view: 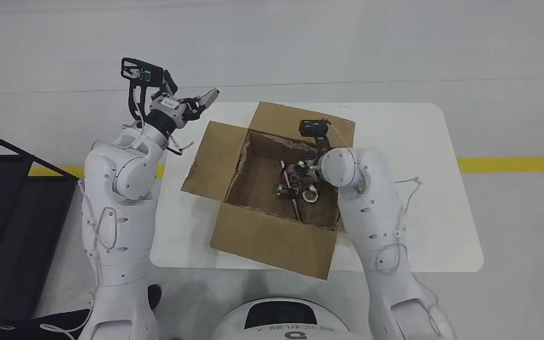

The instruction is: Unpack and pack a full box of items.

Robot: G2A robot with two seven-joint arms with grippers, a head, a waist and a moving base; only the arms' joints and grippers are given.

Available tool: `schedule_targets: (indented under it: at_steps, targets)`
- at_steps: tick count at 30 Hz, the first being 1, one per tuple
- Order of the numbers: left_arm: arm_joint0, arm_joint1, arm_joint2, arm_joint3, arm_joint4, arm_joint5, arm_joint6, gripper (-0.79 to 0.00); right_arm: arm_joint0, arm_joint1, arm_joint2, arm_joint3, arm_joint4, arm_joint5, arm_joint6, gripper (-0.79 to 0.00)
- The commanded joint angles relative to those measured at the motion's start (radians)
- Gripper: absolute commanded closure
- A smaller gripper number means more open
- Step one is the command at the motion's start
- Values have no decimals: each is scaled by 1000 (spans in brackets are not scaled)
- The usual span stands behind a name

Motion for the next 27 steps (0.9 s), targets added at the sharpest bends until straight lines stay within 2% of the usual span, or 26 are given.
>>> schedule_targets:
  at_steps: [1, 3, 8, 13, 17, 19, 23, 27]
  targets:
    - [0, 0, -1, 0, -1, 0, 0, -785, 26, -1, 10, 39, 22, 39, -40, -640]
    - [0, 0, -1, 0, -1, 0, 0, -785, 46, -2, 9, 77, -17, 93, -101, -668]
    - [0, 0, -1, 0, -1, 0, 0, -785, 83, -5, 16, 117, -12, 172, -185, -656]
    - [0, 0, -1, 0, -1, 0, 0, -785, 85, -5, 34, 105, 42, 197, -228, -646]
    - [0, 0, -1, 0, -1, 0, 0, -785, 55, 1, 62, 15, 127, 128, -170, -714]
    - [0, 0, -1, 0, -1, 0, 0, -785, 24, 9, 97, -68, 162, 90, -135, -785]
    - [0, 0, -1, 0, -1, 0, 0, -785, -75, 27, 204, -270, 281, 10, -75, -785]
    - [0, 0, -1, 0, -1, 0, 0, -785, -180, 44, 328, -409, 416, -65, -33, -785]
